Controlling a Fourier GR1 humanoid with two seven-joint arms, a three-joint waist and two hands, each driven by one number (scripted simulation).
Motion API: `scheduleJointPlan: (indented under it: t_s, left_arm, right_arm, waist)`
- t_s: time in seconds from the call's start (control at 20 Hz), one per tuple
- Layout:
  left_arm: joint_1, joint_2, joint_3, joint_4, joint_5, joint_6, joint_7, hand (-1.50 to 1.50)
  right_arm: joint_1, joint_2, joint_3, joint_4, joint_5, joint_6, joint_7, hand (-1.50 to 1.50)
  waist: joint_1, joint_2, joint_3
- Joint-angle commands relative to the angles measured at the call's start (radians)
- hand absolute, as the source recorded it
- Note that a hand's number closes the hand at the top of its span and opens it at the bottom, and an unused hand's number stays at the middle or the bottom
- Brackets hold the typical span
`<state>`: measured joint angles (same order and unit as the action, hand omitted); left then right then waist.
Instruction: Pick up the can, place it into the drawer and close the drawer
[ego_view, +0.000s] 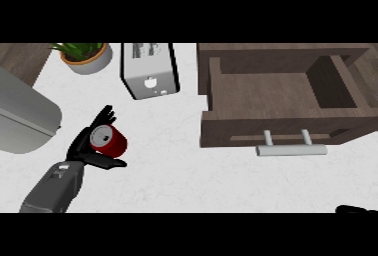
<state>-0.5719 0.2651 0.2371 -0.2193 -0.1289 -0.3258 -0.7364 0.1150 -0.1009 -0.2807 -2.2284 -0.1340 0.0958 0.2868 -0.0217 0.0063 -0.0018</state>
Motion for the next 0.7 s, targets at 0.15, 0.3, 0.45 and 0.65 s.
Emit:
scheduleJointPlan:
  t_s: [0.15,0.3,0.45,0.65]
  left_arm:
    - [-0.076,-0.015,-0.002,0.044,-0.002,-0.084,0.000,1.50]
    - [-0.061,-0.054,-0.012,0.047,-0.010,-0.077,-0.033,1.50]
    - [-0.097,-0.043,0.002,0.050,0.004,-0.101,-0.015,1.50]
    - [-0.088,-0.108,0.056,0.006,0.067,0.069,0.018,1.50]
  right_arm:
    - [-0.057,-0.034,-0.037,0.042,-0.007,-0.007,0.023,-1.50]
    - [-0.018,-0.006,-0.009,0.004,0.012,-0.002,0.002,-1.50]
    - [-0.026,0.007,0.001,-0.006,0.028,-0.018,-0.001,-1.50]
    - [-0.013,0.026,0.024,0.010,0.063,-0.022,-0.017,-1.50]
  waist:
    - [-0.003,0.003,0.000]
    - [-0.004,0.002,0.000]
    - [-0.005,0.002,-0.001]
    - [0.013,-0.005,0.001]
